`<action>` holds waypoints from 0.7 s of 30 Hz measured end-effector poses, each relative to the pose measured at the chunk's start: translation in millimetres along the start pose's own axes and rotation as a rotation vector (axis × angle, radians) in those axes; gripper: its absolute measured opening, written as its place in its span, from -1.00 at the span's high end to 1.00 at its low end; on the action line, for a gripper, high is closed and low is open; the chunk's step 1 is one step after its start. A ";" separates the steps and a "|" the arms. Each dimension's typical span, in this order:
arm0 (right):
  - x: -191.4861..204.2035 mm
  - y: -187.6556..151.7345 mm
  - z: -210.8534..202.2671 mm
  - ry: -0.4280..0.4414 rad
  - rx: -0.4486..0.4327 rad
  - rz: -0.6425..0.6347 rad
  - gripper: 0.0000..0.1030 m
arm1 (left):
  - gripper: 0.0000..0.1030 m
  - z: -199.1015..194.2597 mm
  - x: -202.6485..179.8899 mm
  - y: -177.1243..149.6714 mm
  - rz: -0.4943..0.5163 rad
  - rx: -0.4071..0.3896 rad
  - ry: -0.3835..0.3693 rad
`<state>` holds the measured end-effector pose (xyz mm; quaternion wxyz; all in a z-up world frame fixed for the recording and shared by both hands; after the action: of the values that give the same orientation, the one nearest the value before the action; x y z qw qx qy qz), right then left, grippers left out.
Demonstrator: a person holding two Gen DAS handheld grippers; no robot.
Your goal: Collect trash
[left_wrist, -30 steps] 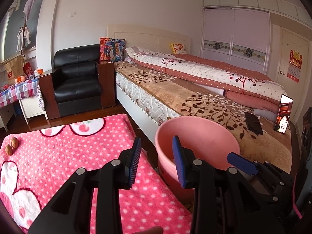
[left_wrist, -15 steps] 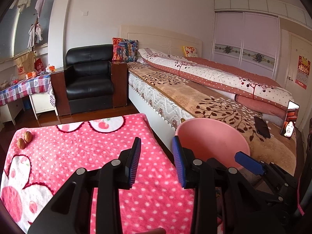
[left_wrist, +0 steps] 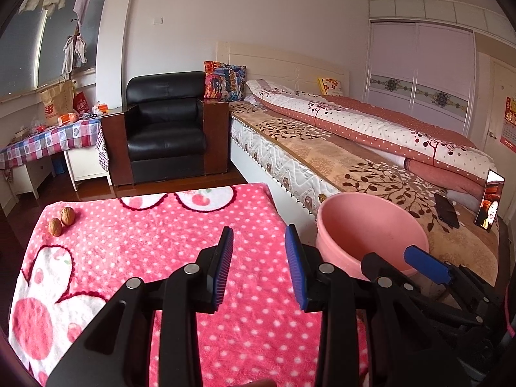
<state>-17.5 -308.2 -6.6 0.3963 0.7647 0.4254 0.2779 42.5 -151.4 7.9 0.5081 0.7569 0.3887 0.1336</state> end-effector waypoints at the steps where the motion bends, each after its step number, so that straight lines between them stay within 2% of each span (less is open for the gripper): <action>1: 1.1 -1.0 -0.7 0.003 0.002 -0.001 -0.24 | 0.35 -1.5 0.2 -1.0 0.002 -0.001 0.001; 21: 8.9 -10.8 -26.0 0.017 -0.017 -0.024 -0.24 | 0.35 -28.2 0.7 -10.2 0.028 -0.030 0.035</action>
<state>-37.7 -287.3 -1.1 0.4024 0.7539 0.4354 0.2831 21.5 -130.3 11.5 0.5105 0.7521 0.3850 0.1595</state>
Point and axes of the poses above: each gripper's, at about its wrist camera, not at the fingertips, and z roughly the way its jaws point, x to its left, y to its top, the point moved 1 cm from there along z, roughly the way its jaws point, and after that the axes turned 15 degrees about -y, right-handed, at the moved point
